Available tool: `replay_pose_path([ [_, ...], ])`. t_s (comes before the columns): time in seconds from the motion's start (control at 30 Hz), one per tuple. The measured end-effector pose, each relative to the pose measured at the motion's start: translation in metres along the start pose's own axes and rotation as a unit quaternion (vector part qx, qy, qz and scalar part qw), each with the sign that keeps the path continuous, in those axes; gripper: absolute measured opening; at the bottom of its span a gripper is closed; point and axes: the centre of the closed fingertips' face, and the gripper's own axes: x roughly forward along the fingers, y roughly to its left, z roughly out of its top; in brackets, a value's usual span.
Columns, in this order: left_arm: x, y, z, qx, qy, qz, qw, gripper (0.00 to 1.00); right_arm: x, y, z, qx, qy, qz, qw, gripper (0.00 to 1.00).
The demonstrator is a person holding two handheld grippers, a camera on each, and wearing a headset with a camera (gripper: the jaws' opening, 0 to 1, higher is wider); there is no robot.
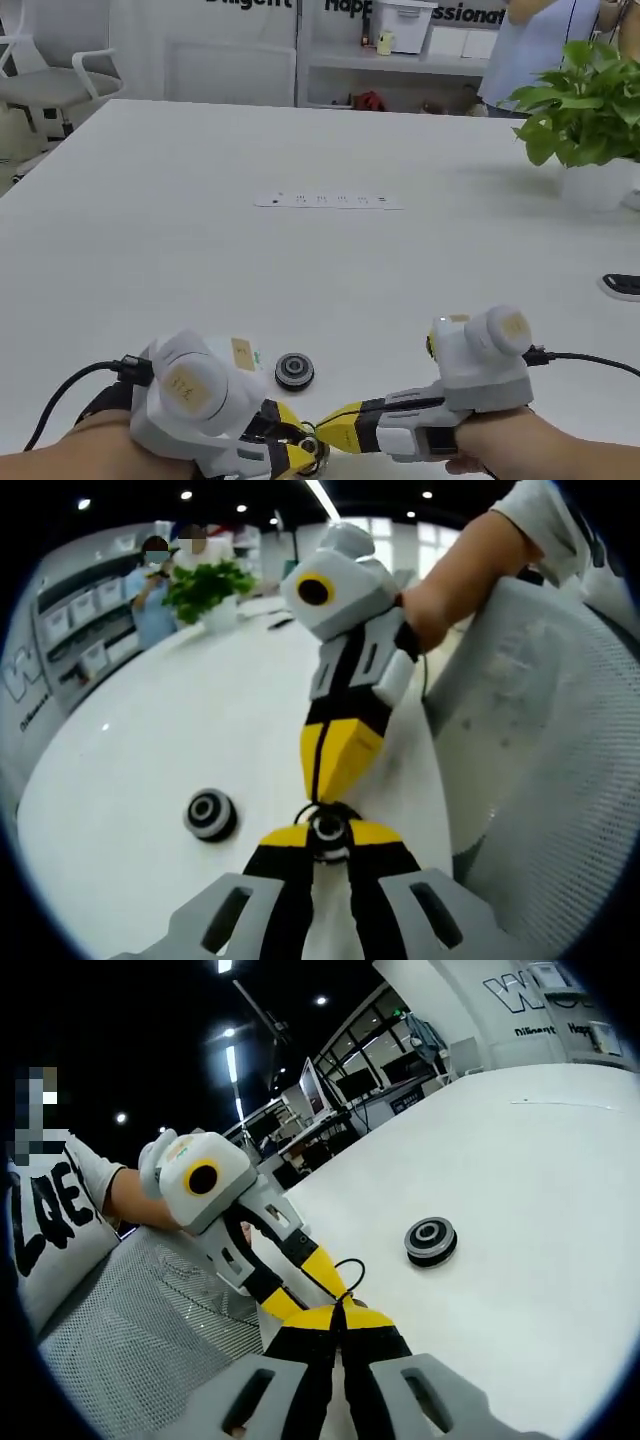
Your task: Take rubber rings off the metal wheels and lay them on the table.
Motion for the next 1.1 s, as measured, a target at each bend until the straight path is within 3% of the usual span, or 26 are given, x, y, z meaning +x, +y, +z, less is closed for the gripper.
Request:
replay_pose_path([
  [0.27,0.000,0.000,0.000,0.004,0.000,-0.002,1.0000,0.12,-0.002,-0.008,-0.006,-0.006,0.012,-0.018,0.9997,0.00],
  [0.67,0.000,0.000,0.001,-0.001,-0.011,-0.015,0.9998,0.14,-0.003,-0.006,-0.008,-0.015,0.020,-0.017,0.9995,0.00],
  [0.73,0.000,0.000,0.002,-0.013,-0.014,-0.019,0.9996,0.15,-0.003,-0.006,-0.008,-0.014,0.019,-0.017,0.9996,0.00],
  [0.9,-0.003,-0.005,0.003,-0.006,-0.017,-0.031,0.9994,0.21,-0.004,-0.006,-0.008,-0.016,0.020,-0.019,0.9995,0.00],
  [1.1,-0.015,0.001,0.019,-0.035,-0.054,-0.027,0.9976,0.26,-0.005,-0.006,-0.008,-0.016,0.019,-0.019,0.9995,0.00],
])
